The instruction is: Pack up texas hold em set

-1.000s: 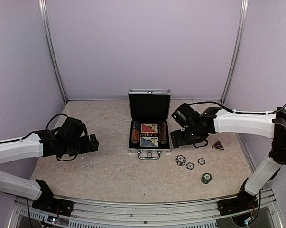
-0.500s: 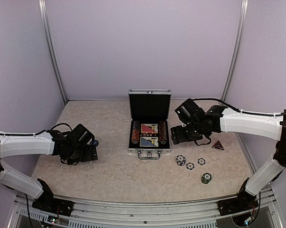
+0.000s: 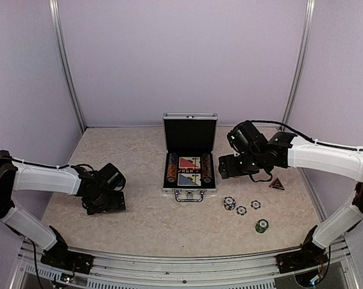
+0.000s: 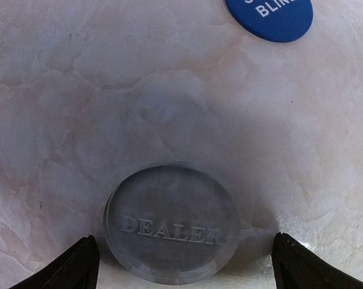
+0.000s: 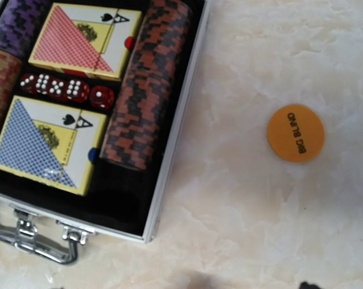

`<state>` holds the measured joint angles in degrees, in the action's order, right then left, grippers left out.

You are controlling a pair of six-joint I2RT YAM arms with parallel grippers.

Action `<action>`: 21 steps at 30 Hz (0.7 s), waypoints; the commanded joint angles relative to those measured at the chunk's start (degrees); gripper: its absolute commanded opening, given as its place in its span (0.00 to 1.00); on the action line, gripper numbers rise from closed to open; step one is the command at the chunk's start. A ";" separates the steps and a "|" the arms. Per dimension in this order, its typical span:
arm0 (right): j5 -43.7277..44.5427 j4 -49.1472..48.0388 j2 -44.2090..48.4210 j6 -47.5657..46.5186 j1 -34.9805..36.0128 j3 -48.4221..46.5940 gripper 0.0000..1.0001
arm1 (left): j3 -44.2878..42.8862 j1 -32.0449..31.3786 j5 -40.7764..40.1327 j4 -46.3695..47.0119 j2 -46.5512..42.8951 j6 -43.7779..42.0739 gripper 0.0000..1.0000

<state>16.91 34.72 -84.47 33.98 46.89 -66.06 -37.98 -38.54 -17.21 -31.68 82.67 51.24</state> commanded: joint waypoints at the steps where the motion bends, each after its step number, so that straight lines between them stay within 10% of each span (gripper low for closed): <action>1: 0.41 -0.78 1.23 -0.40 0.04 0.99 0.83 | 0.10 0.51 0.58 1.00 0.65 0.54 0.98; 21: 0.50 -0.40 1.66 -0.63 0.06 0.29 0.82 | 1.59 3.04 2.88 3.52 -0.03 -1.00 0.58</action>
<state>16.91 34.39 -84.40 33.89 46.89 -65.36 -37.60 -35.92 -16.34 -30.30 82.63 50.46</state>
